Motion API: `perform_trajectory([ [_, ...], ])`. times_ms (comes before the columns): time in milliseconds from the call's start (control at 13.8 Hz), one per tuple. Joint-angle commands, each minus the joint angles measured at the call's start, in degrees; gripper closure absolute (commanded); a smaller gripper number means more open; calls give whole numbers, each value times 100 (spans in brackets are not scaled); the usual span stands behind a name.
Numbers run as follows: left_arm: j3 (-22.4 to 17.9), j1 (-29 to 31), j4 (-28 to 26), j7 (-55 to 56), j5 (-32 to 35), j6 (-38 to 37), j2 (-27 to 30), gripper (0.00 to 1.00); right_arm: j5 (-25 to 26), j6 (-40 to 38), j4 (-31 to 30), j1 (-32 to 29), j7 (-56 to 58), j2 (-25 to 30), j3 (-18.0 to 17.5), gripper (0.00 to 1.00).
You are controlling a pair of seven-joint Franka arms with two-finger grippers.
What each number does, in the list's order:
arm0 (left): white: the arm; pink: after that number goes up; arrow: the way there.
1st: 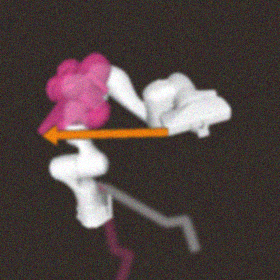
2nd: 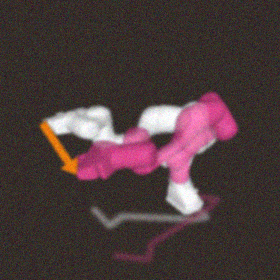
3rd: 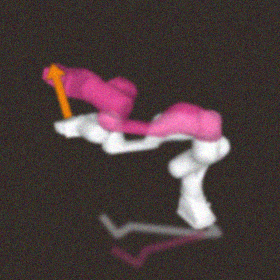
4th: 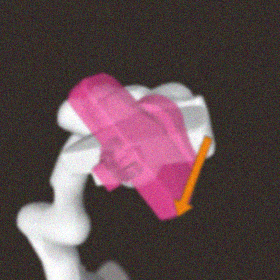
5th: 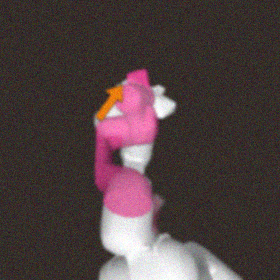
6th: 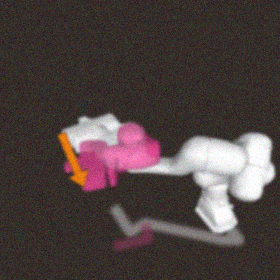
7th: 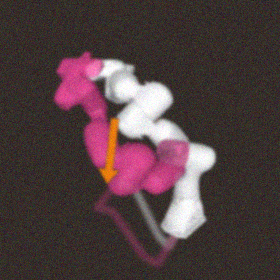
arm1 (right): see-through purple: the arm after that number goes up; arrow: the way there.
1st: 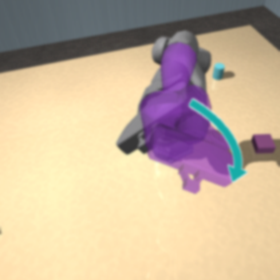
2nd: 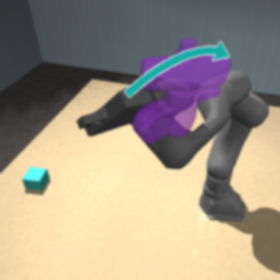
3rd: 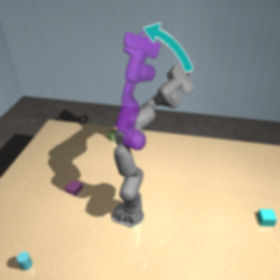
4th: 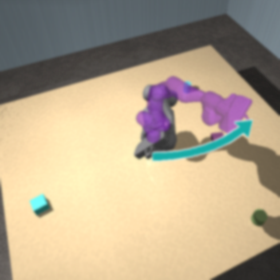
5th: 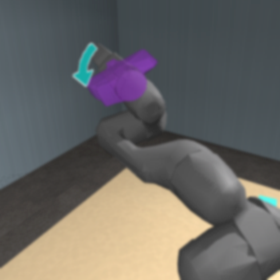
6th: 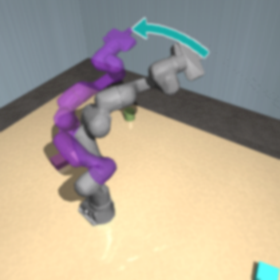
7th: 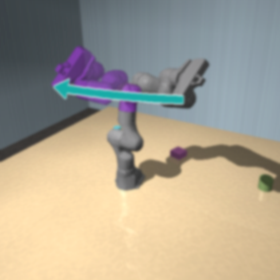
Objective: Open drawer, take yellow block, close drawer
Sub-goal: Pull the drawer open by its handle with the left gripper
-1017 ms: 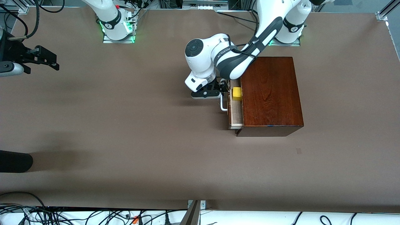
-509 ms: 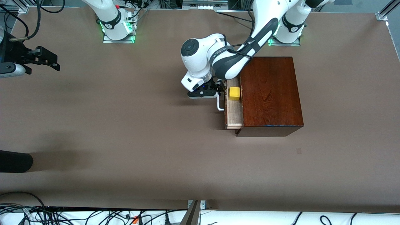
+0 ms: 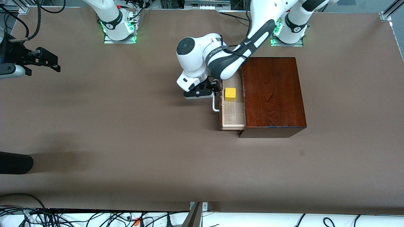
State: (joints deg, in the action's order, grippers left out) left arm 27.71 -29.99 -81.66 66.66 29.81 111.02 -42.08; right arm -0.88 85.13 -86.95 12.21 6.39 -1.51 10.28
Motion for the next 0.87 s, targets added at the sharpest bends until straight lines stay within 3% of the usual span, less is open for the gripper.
perform_trajectory([
  [0,103,-271,624,225,-282,139,-336,0,-27,-6,82,18,73,2,9,0],
  [509,112,-298,924,243,-371,-97,-327,0,-9,-6,82,-26,64,-51,36,0],
  [799,165,45,889,138,-739,-431,392,0,0,-14,73,-35,73,-174,45,0],
])
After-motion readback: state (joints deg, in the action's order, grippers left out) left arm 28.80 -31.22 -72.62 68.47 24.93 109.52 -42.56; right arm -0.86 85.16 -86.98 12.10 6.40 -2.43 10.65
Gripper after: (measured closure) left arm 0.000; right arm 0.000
